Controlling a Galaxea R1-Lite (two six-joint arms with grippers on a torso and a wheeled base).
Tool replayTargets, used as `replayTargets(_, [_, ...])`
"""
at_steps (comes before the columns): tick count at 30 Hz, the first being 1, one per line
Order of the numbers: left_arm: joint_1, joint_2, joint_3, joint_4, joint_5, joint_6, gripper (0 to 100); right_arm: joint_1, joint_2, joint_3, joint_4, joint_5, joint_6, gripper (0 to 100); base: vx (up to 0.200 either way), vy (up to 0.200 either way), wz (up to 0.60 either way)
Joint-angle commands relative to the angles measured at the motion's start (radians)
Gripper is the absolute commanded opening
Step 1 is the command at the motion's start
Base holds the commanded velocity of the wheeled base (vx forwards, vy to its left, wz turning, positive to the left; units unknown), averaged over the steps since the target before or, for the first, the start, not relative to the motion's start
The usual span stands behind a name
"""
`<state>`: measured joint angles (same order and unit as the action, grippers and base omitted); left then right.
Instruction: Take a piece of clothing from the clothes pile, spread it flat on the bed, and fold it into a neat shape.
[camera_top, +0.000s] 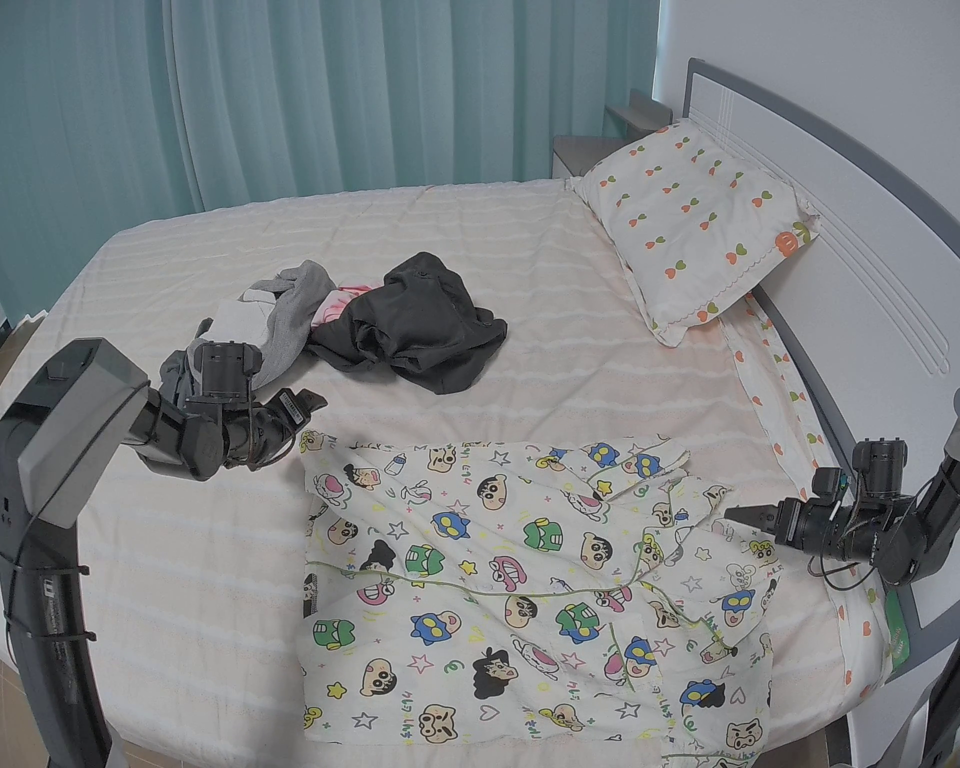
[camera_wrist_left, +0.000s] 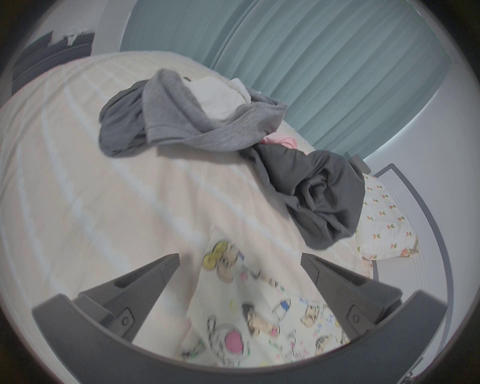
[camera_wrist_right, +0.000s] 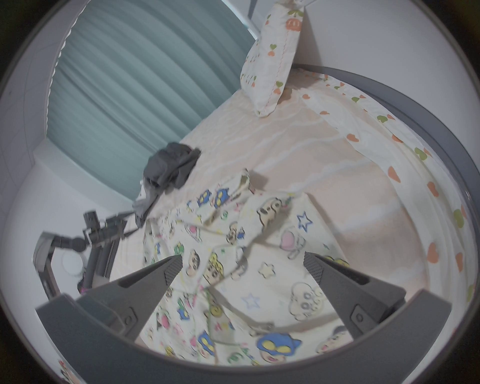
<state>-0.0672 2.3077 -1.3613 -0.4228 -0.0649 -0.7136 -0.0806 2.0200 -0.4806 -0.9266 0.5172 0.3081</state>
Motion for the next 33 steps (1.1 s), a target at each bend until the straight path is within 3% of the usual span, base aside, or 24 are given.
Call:
replayTargets(1, [0.015, -0.28, 0.301, -0.016, -0.127, -0.061, 100, 0.11, 0.008, -0.062, -0.123, -0.088, 0.224, 100, 0.0, 0.0, 0.0])
replayTargets(2, [0.015, -0.352, 0.403, -0.036, -0.159, -0.095, 100, 0.145, 0.031, -0.111, -0.123, -0.161, 0.256, 100, 0.0, 0.0, 0.0])
replayTargets(4, [0.01, -0.418, 0.493, -0.065, -0.168, -0.132, 100, 0.176, 0.051, -0.153, -0.12, -0.217, 0.272, 100, 0.0, 0.0, 0.0])
replayTargets(11, [-0.032, -0.533, 0.774, -0.258, -0.217, -0.222, 100, 0.266, 0.141, -0.329, -0.047, -0.306, 0.342, 100, 0.0, 0.0, 0.0])
replayTargets(13, [-0.054, -0.564, 0.849, -0.332, -0.219, -0.271, 100, 0.308, 0.189, -0.44, 0.046, -0.404, 0.381, 100, 0.0, 0.0, 0.0])
replayTargets(15, [-0.071, -0.585, 0.9, -0.378, -0.22, -0.293, 100, 0.331, 0.224, -0.515, 0.104, -0.454, 0.427, 100, 0.0, 0.0, 0.0])
replayTargets(24, [-0.112, -0.593, 0.981, -0.472, -0.228, -0.337, 100, 0.363, 0.307, -0.668, 0.249, -0.516, 0.545, 100, 0.0, 0.0, 0.0])
replayTargets(33, [-0.114, -0.593, 0.984, -0.472, -0.227, -0.337, 100, 0.378, 0.304, -0.681, 0.293, -0.536, 0.552, 100, 0.0, 0.0, 0.0])
